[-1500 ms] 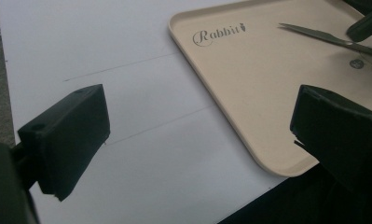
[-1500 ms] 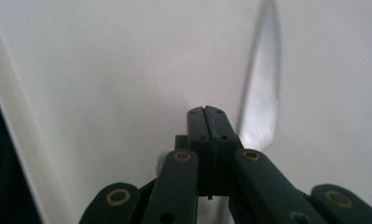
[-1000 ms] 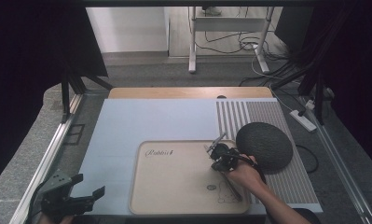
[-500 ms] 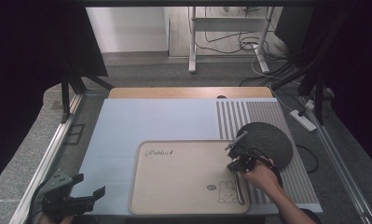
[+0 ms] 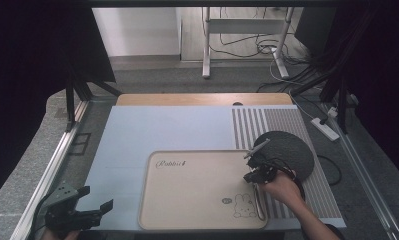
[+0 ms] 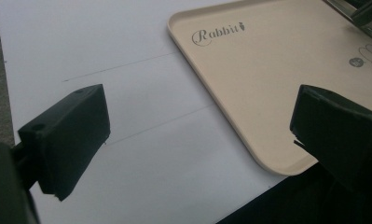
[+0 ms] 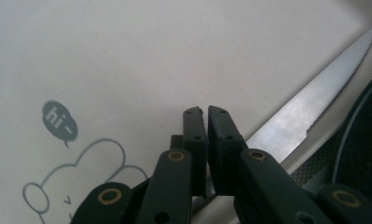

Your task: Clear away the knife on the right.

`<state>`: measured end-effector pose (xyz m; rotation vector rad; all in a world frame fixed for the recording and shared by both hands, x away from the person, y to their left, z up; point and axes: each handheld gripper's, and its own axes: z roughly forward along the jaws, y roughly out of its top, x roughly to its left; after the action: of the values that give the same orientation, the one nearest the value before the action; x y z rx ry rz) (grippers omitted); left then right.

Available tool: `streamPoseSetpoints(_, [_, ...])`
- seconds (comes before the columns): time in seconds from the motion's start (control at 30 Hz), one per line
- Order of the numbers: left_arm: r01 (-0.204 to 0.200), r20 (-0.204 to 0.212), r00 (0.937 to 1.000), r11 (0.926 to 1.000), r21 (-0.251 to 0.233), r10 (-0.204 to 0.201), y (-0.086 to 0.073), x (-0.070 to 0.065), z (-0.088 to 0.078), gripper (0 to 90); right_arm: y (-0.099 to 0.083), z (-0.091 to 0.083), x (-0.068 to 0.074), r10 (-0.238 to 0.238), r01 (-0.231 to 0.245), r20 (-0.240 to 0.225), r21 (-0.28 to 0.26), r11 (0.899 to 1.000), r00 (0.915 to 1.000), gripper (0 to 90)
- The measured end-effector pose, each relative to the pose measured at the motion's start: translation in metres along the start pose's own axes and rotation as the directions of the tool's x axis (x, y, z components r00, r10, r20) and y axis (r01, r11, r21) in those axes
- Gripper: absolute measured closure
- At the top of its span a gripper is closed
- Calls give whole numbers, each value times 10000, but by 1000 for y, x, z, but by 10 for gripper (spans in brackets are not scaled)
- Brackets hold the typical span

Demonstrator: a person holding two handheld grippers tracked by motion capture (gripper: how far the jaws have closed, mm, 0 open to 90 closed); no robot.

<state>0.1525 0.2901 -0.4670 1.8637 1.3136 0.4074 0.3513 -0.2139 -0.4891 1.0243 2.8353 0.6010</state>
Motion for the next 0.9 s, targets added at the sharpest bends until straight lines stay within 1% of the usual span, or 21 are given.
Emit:
streamPoseSetpoints(0.13, [-32,17,10000,10000,24,31,0,0,0,47,3,-3,1,52,-55,-102,-335,9994,9999,744])
streamPoseSetpoints(0.23, [-118,59,9999,9999,39,118,0,-1,0,46,5,-4,3,27,-27,6,-438,9990,10000,676])
streamPoseSetpoints(0.43, [-194,90,9998,9998,60,193,0,-1,1,45,8,-5,6,-79,77,-32,-579,9983,10000,538])
streamPoseSetpoints(0.63, [-123,104,9999,9999,36,123,0,0,0,45,9,-10,8,97,-103,-70,-955,9954,9999,385])
streamPoseSetpoints(0.87, [-58,117,9999,10000,-3,58,0,0,0,45,3,-18,8,95,-82,104,-1191,9928,9999,244])
streamPoseSetpoints(0.9, [-59,117,9999,10000,-6,59,0,0,0,45,2,-19,8,110,-77,250,-1268,9919,9996,213])
